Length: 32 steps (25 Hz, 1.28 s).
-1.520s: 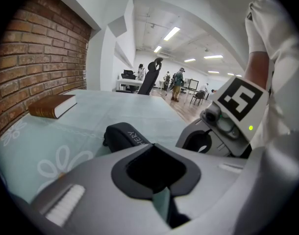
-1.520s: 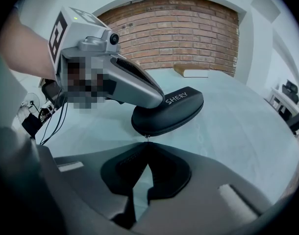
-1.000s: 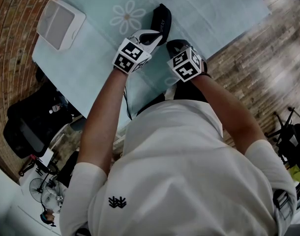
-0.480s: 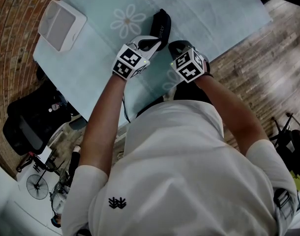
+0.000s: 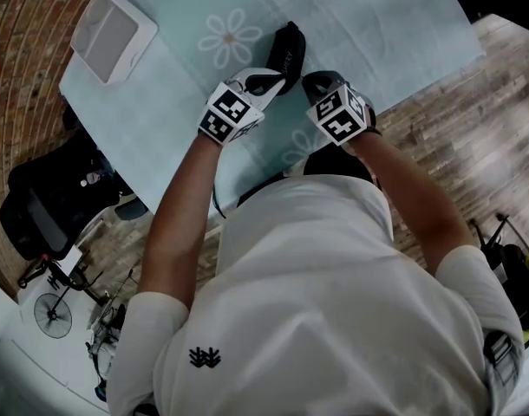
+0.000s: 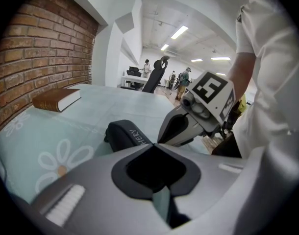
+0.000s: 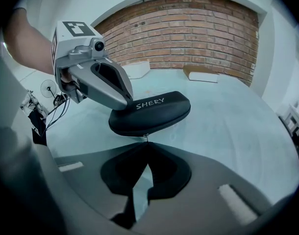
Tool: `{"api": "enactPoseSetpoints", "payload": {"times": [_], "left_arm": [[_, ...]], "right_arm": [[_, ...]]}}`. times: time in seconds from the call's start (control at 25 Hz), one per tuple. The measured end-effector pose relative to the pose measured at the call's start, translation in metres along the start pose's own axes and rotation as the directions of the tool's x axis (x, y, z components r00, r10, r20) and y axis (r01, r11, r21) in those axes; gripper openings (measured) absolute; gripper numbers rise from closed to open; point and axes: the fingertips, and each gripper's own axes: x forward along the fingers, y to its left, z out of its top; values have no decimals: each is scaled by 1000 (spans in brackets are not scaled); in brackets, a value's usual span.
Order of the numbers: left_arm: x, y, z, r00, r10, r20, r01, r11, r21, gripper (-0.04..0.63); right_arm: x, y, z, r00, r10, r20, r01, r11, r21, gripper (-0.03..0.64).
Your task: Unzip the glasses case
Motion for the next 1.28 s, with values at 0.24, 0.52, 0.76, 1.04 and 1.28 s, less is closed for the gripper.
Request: {"api": "enactPoseSetpoints", "payload": {"times": [0.24, 0.52, 0.76, 1.04, 1.28], "left_arm": [[0, 0, 1, 1000, 8, -1, -8, 1000, -8, 54], [1, 0, 2, 1000, 19, -9, -19, 1000, -17, 54], [1, -3, 8, 1000, 16, 0, -15, 999, -45, 54], [-4, -3, 8, 999, 31, 7, -31, 998, -50, 54], [-4, -3, 8, 1000, 27, 6, -27, 998, -54, 54]], "right_arm": [[0, -8, 1, 1000, 20, -7, -20, 999, -42, 0], [-1, -23, 4, 999, 46, -13, -47, 993, -105, 0], [-3, -38, 12, 997, 70, -23, -73, 982, -176, 0], [-4, -52, 27, 996, 83, -38, -90, 963, -255, 0], [0, -66, 32, 994, 98, -55, -110, 946, -304, 0]]}}
